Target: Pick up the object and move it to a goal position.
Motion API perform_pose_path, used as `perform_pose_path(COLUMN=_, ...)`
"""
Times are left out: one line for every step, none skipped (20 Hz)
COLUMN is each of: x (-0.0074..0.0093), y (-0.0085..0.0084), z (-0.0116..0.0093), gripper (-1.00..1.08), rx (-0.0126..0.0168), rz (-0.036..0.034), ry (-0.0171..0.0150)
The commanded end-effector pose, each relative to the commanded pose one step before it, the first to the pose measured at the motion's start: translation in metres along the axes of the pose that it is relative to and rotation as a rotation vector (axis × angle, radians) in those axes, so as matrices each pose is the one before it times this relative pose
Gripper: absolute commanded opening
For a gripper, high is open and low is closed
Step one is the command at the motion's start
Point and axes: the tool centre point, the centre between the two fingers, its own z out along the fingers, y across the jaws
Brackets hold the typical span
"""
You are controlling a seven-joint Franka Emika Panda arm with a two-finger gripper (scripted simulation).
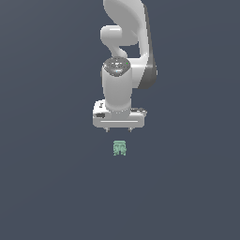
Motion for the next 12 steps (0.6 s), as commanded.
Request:
perform_pose_path(x=0.00000, y=0.00001, z=0.00000, gripper=1.00, rx=0.00000, rz=0.00000, ry=0.00000)
perform_pose_path(x=-0.00017, y=-0.00073, z=-0.00002, gripper=1.00, rx=0.00034, rz=-0.00098, ry=-0.00059)
perform_pose_path(x=-0.00051, y=-0.00206, z=-0.00008, gripper=1.00, rx=0.00102, rz=-0.00274, ry=-0.00170)
perform_pose_path(x=-0.00084, y=-0.00338, z=-0.00013, gripper=1.00, rx=0.00166, rz=-0.00452, ry=-0.00280)
perform_pose_path(x=-0.00118, y=-0.00473, z=-0.00016, gripper=1.00, rx=0.00230, rz=-0.00635, ry=-0.00393)
perform_pose_path(x=-0.00152, y=-0.00601, z=-0.00019, gripper=1.00, rx=0.00287, rz=-0.00810, ry=-0.00503)
perform_pose_path(x=-0.00159, y=-0.00625, z=-0.00017, gripper=1.00, rx=0.00293, rz=-0.00846, ry=-0.00525)
perform_pose_path(x=-0.00124, y=-0.00488, z=-0.00011, gripper=1.00, rx=0.00225, rz=-0.00664, ry=-0.00413)
perform_pose_path(x=-0.00089, y=-0.00346, z=-0.00007, gripper=1.00, rx=0.00157, rz=-0.00472, ry=-0.00294)
perform_pose_path(x=-0.00052, y=-0.00210, z=0.00000, gripper=1.00, rx=0.00094, rz=-0.00288, ry=-0.00179)
perform_pose_path(x=-0.00016, y=-0.00070, z=0.00003, gripper=1.00, rx=0.00032, rz=-0.00098, ry=-0.00061)
perform_pose_path(x=0.00018, y=0.00081, z=-0.00002, gripper=1.00, rx=-0.00037, rz=0.00113, ry=0.00070)
